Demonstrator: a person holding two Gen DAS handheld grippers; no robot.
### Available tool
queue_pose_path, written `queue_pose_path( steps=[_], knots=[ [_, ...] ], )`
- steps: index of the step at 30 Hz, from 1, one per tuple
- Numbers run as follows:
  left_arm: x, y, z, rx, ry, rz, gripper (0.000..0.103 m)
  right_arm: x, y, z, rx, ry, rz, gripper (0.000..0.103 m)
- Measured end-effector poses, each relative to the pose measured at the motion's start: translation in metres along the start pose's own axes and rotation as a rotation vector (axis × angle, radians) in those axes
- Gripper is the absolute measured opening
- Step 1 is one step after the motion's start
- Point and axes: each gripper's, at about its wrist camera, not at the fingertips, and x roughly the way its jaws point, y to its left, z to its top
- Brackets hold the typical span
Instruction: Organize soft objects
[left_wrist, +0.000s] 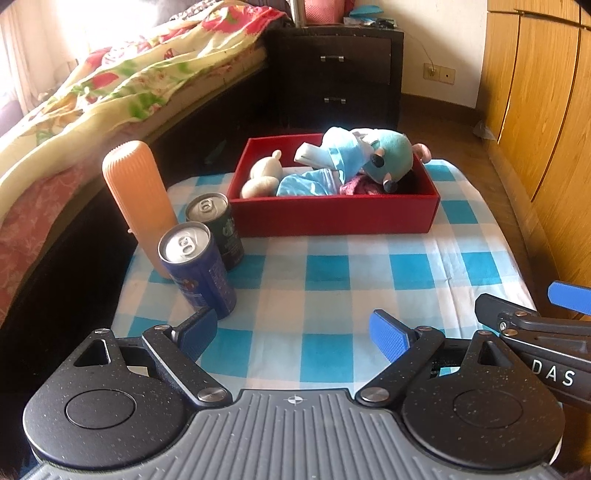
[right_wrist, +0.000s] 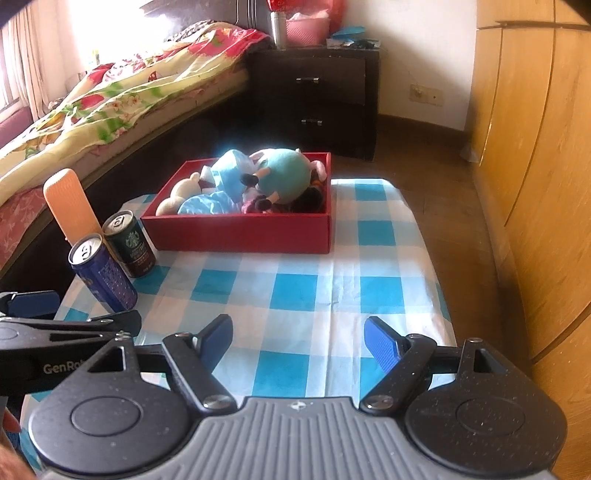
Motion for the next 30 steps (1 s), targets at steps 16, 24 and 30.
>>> queue_pose_path(
  steps=[16, 24, 30],
  knots=[
    [-0.0012, -0.0007, 0.0021, -0.015, -0.013, -0.003, 0.087, -0.0025, -0.0019, 0.0027, 0.015, -0.018, 0.01, 0.058],
    [-0.0021, -0.0014, 0.0027, -0.015, -0.017, -0.006, 0.087, -0.0008, -0.0031, 0.0027, 0.019, -0.018, 0.002, 0.058],
    [-0.0034, -0.0018, 0.0026, -0.018, -0.025, -0.003, 0.087, -0.0001, -0.0033, 0.0022, 0.021, -0.02, 0.003, 0.058]
  ],
)
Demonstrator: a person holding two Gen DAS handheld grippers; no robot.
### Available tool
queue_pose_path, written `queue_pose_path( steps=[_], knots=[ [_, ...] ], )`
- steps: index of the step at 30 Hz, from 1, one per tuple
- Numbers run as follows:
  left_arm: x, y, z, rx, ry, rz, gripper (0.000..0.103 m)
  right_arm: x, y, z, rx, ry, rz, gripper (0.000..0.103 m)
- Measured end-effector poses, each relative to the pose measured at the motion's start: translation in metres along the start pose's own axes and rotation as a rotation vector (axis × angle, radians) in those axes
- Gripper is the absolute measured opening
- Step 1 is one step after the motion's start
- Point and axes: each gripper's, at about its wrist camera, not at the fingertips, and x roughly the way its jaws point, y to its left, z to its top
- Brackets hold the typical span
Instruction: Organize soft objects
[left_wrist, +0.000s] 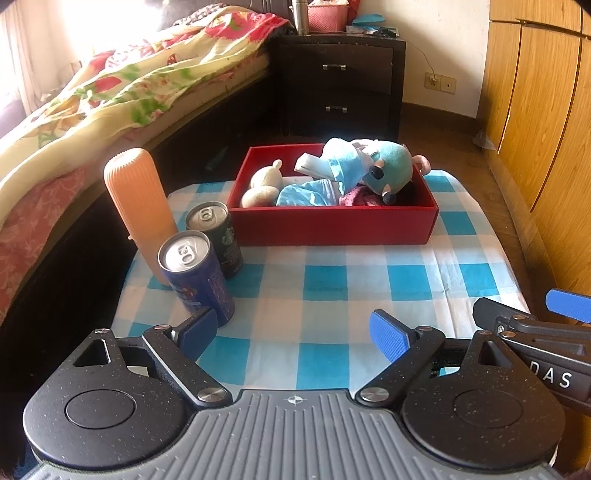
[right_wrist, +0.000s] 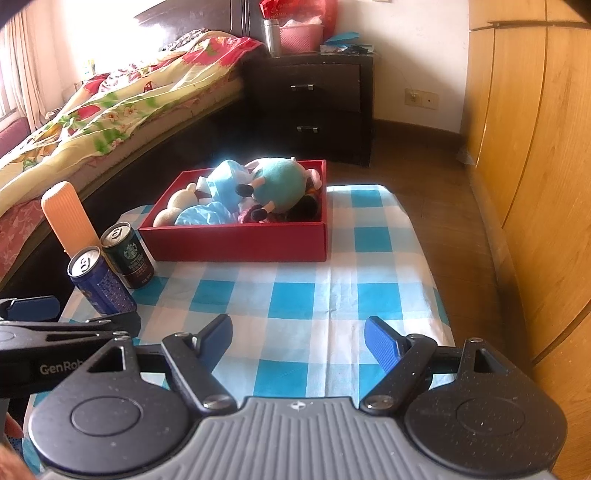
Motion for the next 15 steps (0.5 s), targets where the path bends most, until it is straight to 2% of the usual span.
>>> queue_pose_path(
  steps=[15],
  knots=[
    [-0.0029, -0.0027, -0.0004, 0.016, -0.029, 0.028, 0.089, -0.0015, 0.0003, 0.0004, 0.0, -0.013, 0.001, 0.058]
  ],
)
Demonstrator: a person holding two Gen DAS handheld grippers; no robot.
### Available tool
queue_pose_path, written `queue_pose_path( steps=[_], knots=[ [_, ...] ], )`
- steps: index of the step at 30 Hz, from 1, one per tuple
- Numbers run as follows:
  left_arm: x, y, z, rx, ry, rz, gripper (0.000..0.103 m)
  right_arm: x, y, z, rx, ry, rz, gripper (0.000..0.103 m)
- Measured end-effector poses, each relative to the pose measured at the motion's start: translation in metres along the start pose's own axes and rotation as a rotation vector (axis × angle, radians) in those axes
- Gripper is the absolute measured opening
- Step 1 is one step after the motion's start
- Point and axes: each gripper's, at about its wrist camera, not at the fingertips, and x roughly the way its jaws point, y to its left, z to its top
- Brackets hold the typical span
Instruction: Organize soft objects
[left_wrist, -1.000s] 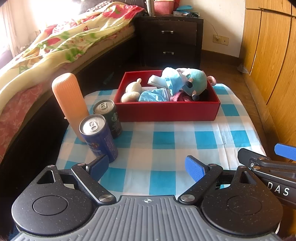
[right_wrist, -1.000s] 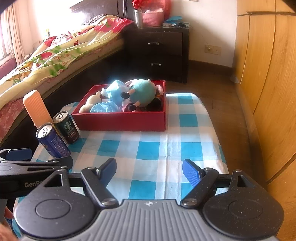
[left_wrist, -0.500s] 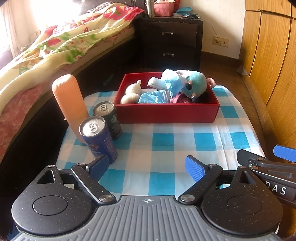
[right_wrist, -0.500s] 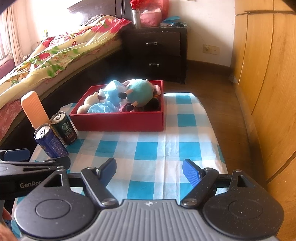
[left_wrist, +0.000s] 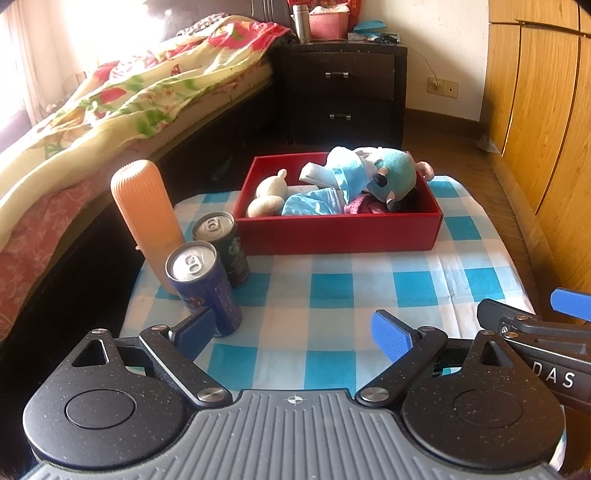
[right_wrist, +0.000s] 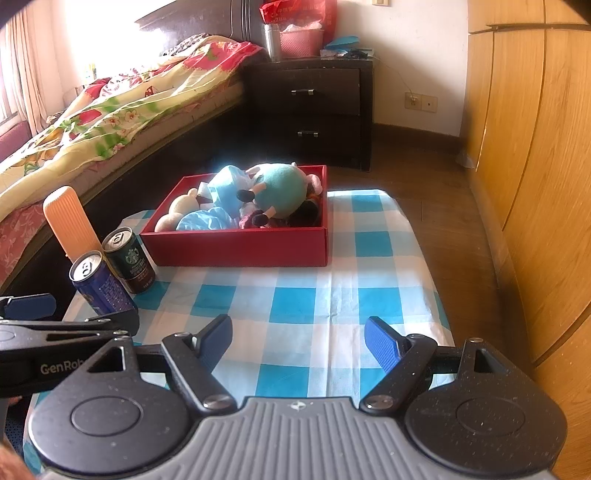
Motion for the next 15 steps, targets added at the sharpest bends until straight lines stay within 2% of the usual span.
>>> queue_pose_path(
  steps=[10, 15],
  knots=[
    [-0.0012, 0.0001, 0.0004, 0.0, -0.01, -0.006, 0.091, -0.0021, 0.0001, 0.0005, 0.005, -0.011, 0.003, 0.058],
    [0.0031, 0.0073, 0.003, -0.041, 0.028, -0.078, 0.091, -0.0044, -0.0035, 0.0011, 0.019, -0.025, 0.007, 0.058]
  ],
)
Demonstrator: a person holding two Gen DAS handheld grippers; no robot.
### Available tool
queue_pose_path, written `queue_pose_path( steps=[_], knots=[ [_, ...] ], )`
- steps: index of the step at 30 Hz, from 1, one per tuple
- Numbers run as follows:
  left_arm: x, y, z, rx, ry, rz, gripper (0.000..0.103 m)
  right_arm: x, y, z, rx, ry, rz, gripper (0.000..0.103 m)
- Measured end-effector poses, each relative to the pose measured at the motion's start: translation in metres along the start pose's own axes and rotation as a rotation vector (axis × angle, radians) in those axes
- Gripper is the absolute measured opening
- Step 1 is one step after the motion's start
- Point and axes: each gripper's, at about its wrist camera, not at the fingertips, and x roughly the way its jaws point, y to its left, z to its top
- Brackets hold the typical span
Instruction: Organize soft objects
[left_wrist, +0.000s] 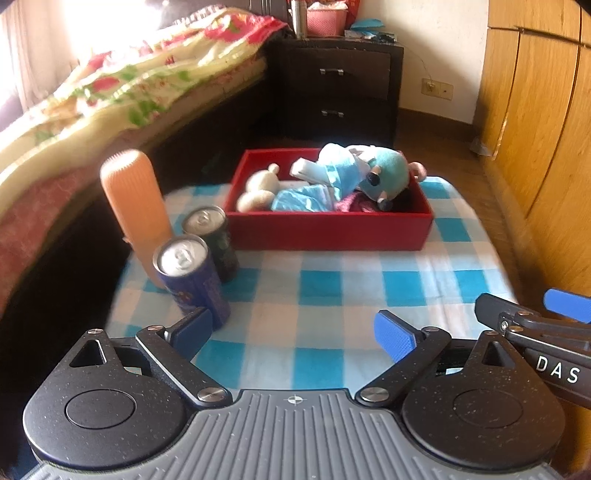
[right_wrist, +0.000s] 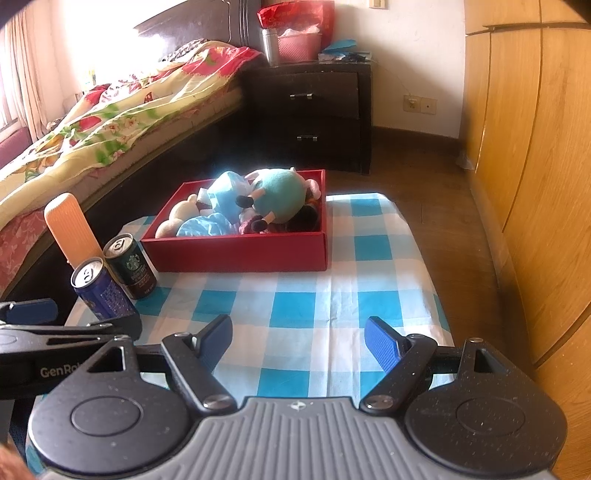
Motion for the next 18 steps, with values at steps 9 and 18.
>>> queue_pose_path(
  steps=[9, 18],
  knots=[
    [0.004, 0.042, 0.001, -0.276, 0.033, -0.359, 0.098, -0.022, -0.014, 0.011, 0.104, -0.092, 0.092, 0.059],
    [-0.005, 0.054, 0.004, -0.373, -0.037, -0.502, 0.097, -0.036, -0.027, 0.019, 0.194, -0.177, 0.145, 0.063]
  ],
)
